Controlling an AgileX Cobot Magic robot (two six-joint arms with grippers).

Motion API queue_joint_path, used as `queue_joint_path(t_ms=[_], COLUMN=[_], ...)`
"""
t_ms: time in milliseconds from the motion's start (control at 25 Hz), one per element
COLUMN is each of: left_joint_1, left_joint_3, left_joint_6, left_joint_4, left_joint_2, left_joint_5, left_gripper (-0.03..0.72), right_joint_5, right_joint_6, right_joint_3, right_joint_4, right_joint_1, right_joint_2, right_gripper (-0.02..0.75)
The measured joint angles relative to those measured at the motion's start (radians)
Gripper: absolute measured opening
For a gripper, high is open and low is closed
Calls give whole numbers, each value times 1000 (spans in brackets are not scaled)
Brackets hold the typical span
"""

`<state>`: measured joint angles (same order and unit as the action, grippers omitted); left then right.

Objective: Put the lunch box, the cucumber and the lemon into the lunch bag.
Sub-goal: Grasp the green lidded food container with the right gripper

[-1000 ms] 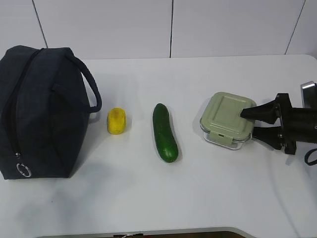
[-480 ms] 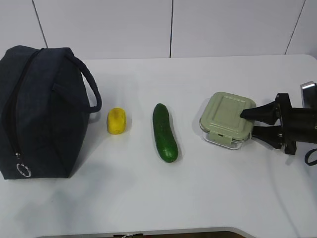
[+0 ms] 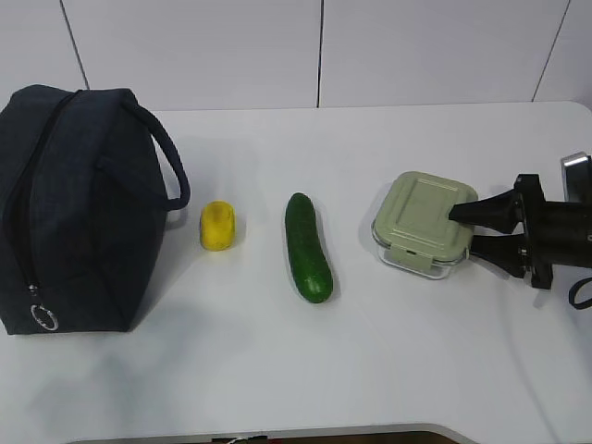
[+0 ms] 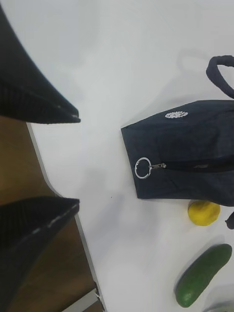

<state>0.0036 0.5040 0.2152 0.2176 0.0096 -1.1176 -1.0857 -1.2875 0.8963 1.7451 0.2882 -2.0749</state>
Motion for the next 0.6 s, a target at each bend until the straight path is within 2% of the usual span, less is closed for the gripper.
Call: queue_joint_path(t_ms=[600], left_joint_1=[0], left_joint_3=[0], left_joint_6=[0], left_joint_4=[0], left_joint_2=[0], left_joint_5=[0], left_gripper=[350], right_joint_5=[-14], right_joint_6=[0], right_joint_3=[0], right_joint_4=[-10], right_joint_1=[0], right_joint_2=[-2], right_gripper=[395])
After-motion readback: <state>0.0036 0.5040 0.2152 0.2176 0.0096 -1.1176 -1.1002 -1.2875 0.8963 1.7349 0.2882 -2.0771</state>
